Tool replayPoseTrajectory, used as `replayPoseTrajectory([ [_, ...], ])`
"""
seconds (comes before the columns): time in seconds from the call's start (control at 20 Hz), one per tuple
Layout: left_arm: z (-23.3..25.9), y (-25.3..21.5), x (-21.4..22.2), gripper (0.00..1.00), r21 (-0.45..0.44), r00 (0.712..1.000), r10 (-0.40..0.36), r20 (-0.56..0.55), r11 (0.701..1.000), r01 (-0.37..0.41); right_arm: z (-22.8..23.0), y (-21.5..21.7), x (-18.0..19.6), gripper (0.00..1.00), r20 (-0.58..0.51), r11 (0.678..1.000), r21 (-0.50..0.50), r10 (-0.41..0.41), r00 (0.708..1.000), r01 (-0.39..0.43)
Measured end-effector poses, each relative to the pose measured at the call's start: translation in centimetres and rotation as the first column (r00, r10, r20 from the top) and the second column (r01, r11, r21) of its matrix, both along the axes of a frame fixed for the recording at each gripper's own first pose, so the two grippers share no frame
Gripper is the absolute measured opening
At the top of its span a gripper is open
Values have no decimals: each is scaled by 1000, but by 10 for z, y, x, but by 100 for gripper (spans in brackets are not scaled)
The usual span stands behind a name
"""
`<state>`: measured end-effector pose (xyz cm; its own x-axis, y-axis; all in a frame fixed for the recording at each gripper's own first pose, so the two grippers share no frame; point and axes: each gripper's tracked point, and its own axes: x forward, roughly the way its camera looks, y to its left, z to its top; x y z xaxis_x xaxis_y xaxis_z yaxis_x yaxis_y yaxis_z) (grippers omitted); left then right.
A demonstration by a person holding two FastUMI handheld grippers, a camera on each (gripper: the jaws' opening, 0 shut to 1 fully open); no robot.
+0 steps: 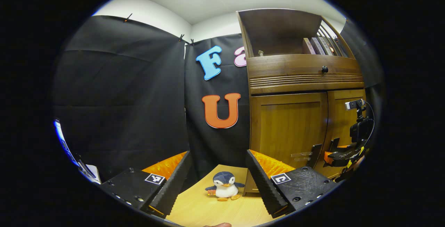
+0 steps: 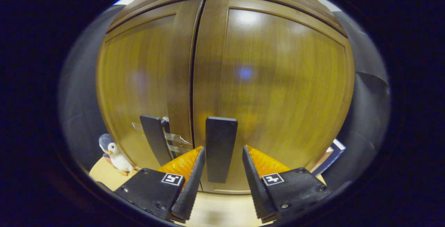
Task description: Open the right door of the double-door shoe cabinet with the right hand, and open the left door with the left hand.
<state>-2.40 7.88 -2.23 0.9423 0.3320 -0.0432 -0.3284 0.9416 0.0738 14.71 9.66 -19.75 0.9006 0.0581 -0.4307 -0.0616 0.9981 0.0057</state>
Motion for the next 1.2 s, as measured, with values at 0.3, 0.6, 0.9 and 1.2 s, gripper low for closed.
replayPoseTrajectory([
  [0.3, 1, -3, -3, 95, -2, 1000, -10, 4, 1000, 10, -4, 9, 1, 38, 13, 999, 35, -8, 1000, 8],
  [0.6, -2, -19, -5, 95, -13, 998, -57, -2, 998, 57, -2, 6, -16, 32, -19, 999, 53, 0, 1000, 1],
  [0.9, -6, -35, -9, 95, -6, 994, -104, -16, 995, 104, -1, 0, -40, 32, -19, 997, 77, 14, 1000, -12],
  [1.2, -9, -48, -14, 95, -17, 989, -145, -27, 989, 145, 0, -7, -64, 29, -14, 996, 90, 28, 1000, -26],
])
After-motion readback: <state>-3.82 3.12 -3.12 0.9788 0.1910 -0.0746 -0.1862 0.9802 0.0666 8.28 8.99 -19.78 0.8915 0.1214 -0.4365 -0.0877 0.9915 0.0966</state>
